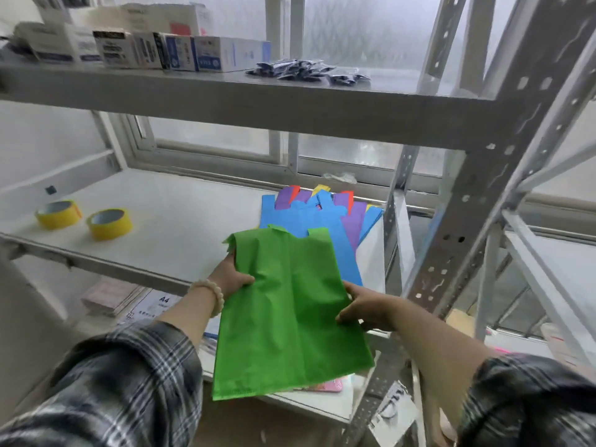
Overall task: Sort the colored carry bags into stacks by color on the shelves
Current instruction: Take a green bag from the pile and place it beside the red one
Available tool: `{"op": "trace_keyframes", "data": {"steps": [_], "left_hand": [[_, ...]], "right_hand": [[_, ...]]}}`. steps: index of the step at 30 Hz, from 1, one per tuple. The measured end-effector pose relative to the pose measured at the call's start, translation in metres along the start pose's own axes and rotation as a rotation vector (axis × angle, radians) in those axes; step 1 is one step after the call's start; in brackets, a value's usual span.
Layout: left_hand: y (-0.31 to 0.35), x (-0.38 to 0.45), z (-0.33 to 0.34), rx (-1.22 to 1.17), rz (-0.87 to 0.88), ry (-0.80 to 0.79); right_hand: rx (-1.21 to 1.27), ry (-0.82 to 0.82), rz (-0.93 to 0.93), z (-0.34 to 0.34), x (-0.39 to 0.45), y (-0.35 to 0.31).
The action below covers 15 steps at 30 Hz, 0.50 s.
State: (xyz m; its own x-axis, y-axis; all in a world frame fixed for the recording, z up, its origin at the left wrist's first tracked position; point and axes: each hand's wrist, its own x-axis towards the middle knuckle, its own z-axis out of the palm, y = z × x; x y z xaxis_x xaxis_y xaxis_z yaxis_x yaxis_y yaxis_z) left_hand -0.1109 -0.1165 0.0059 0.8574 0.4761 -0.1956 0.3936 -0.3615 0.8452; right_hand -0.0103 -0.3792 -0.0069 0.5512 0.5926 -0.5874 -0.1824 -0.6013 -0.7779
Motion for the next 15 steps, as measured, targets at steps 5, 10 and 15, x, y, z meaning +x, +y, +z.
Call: {"op": "trace_keyframes", "data": {"steps": [5,10,15], "left_hand": [[-0.004,-0.056,0.027,-0.024,-0.045,0.054],[0.006,-0.084,0.052,0.001,-0.033,-0.022],[0.0,-0.093,0.093,-0.116,-0.169,-0.254]], "right_hand": [[-0.044,-0.104,-0.015,0.001,-0.036,0.011],[-0.068,-0.159,-0.014,-0.003,-0.079,0.032],[-0.063,-0.256,0.115,-0.028,-0.124,0.071]]}}
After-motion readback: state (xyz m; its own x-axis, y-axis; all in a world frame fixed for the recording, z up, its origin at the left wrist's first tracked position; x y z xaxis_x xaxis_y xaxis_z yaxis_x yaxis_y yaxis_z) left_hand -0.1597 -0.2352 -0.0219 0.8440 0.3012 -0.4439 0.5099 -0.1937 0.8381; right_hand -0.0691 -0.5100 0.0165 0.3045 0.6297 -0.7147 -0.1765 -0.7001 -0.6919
